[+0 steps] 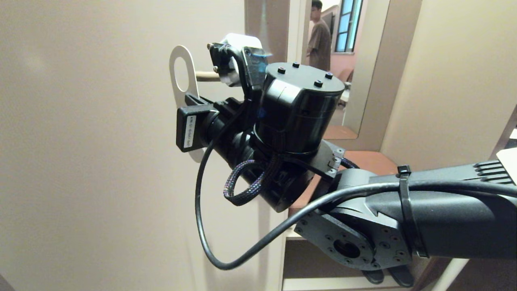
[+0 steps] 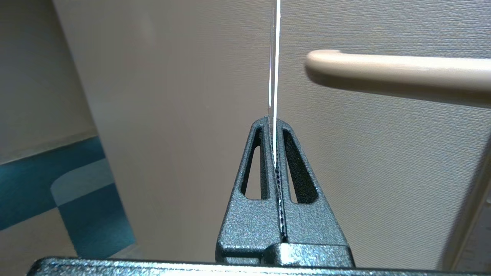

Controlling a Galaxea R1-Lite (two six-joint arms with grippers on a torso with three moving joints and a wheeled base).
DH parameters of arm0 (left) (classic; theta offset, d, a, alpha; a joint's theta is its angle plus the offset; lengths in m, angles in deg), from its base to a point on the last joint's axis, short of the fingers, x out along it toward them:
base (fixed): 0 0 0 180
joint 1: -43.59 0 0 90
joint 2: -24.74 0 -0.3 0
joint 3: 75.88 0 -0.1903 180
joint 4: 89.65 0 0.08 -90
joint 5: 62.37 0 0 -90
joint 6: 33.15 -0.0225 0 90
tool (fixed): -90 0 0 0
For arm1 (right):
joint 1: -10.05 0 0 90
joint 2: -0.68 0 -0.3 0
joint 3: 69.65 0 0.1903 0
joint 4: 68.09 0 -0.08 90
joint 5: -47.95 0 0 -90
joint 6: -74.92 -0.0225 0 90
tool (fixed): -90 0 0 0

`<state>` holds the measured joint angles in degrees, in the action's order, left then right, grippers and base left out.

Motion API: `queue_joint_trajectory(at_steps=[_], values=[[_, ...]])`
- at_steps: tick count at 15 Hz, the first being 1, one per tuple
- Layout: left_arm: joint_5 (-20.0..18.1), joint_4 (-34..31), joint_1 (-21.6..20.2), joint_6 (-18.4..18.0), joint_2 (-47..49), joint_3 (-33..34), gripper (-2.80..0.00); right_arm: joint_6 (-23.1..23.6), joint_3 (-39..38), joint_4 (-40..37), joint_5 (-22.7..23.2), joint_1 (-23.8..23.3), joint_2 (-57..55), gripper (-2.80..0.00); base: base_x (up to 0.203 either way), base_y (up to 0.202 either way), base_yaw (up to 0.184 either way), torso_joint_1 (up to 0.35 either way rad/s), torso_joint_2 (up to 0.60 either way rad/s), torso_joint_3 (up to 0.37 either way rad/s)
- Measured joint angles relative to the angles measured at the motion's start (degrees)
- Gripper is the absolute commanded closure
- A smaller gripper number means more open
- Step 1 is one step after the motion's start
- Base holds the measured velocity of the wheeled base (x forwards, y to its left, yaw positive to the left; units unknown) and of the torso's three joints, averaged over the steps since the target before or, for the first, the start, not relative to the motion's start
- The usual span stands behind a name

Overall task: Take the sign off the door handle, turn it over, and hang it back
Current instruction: Hand it to the other hand

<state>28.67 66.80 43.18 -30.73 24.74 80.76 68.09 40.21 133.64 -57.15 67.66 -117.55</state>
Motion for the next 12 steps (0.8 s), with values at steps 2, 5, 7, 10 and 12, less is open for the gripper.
queue_joint_trajectory(at_steps=[2, 5, 7, 10, 12], values=[[0.0, 0.0, 0.0, 0.0, 0.0, 0.0, 0.00, 0.2, -0.5, 0.0, 0.1, 0.4, 0.5, 0.00, 0.000, 0.000, 0.000, 0.000, 0.00, 0.000], [0.0, 0.0, 0.0, 0.0, 0.0, 0.0, 0.00, 0.6, -3.1, -0.1, 1.2, 0.7, 2.2, 0.00, 0.000, 0.000, 0.000, 0.000, 0.00, 0.000], [0.0, 0.0, 0.0, 0.0, 0.0, 0.0, 0.00, 0.7, -6.2, 0.0, 2.9, 0.7, 4.0, 0.00, 0.000, 0.000, 0.000, 0.000, 0.00, 0.000], [0.0, 0.0, 0.0, 0.0, 0.0, 0.0, 0.00, 1.4, -10.7, -0.1, 4.5, 0.7, 7.3, 0.00, 0.000, 0.000, 0.000, 0.000, 0.00, 0.000], [0.0, 0.0, 0.0, 0.0, 0.0, 0.0, 0.00, 1.6, -13.5, -0.1, 4.5, 0.7, 9.7, 0.00, 0.000, 0.000, 0.000, 0.000, 0.00, 0.000]])
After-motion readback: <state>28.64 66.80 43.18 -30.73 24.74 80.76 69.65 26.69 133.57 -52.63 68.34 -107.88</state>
